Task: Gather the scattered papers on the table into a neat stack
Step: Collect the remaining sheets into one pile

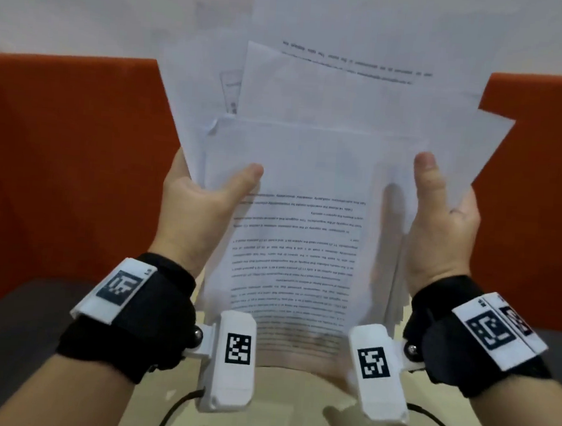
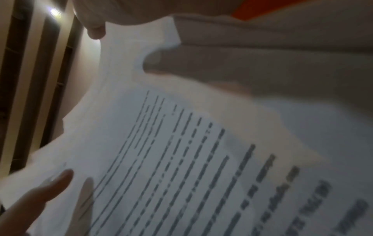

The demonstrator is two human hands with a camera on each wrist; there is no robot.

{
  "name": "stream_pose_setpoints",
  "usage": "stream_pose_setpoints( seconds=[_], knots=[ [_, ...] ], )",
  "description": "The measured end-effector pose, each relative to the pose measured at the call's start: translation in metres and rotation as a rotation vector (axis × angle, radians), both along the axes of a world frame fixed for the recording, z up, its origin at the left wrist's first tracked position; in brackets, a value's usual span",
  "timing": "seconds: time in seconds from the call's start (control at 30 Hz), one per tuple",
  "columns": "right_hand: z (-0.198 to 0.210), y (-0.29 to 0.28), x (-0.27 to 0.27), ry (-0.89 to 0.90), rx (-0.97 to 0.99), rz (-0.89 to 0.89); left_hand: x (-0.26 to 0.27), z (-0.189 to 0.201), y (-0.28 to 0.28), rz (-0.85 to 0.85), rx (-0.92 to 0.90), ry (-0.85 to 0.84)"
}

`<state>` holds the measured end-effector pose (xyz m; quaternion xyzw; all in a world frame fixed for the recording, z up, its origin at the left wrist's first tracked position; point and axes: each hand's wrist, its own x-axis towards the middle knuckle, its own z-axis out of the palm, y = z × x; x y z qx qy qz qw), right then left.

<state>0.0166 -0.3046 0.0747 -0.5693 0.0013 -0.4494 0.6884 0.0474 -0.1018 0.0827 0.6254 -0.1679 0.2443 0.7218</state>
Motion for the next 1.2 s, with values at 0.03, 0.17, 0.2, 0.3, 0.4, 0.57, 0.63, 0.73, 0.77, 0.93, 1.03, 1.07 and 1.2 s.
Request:
stream_pose_setpoints(
  seconds=[0.03, 0.17, 0.2, 0.3, 0.4, 0.57, 0.63, 0.73, 0.77, 0.93, 1.03, 1.07, 1.2],
  knots=[
    [0.002, -0.002, -0.001, -0.012, 0.005, 0.000, 0.000, 0.001, 0.002, -0.025, -0.010, 0.006],
    [0.011, 0.000, -0.002, -0.018, -0.016, 0.011, -0.001, 0.003, 0.007, -0.086, 0.023, 0.019],
    [0.012, -0.001, -0.001, -0.027, -0.019, 0.005, -0.001, 0.002, 0.008, -0.098, 0.019, 0.017],
    [0.010, 0.003, 0.001, -0.021, -0.074, -0.002, -0.004, -0.003, 0.006, -0.084, 0.058, 0.021],
    [0.006, 0.005, 0.001, -0.054, -0.084, -0.039, -0.005, -0.007, 0.007, -0.068, 0.036, 0.021],
    [0.003, 0.006, 0.000, -0.029, -0.103, -0.015, -0.006, -0.013, 0.007, -0.082, 0.003, 0.037],
    [0.006, 0.009, -0.001, -0.062, -0.106, -0.029, -0.007, -0.013, 0.006, -0.101, 0.003, 0.046],
    [0.020, 0.008, -0.002, -0.119, -0.126, -0.036, -0.008, -0.013, 0.010, -0.118, 0.010, 0.046],
    [0.026, 0.009, -0.003, -0.116, -0.163, -0.025, -0.009, -0.014, 0.010, -0.130, 0.030, 0.048],
    [0.050, 0.004, -0.006, -0.162, -0.250, 0.022, -0.011, -0.021, 0.010, -0.184, 0.069, 0.086],
    [0.058, -0.001, -0.007, -0.123, -0.374, 0.089, -0.011, -0.024, 0.010, -0.227, 0.110, 0.111],
    [0.060, -0.002, -0.008, -0.119, -0.382, 0.056, -0.011, -0.024, 0.009, -0.227, 0.110, 0.108],
    [0.059, -0.003, -0.010, -0.085, -0.445, 0.087, -0.009, -0.026, 0.009, -0.231, 0.096, 0.126]
  ],
)
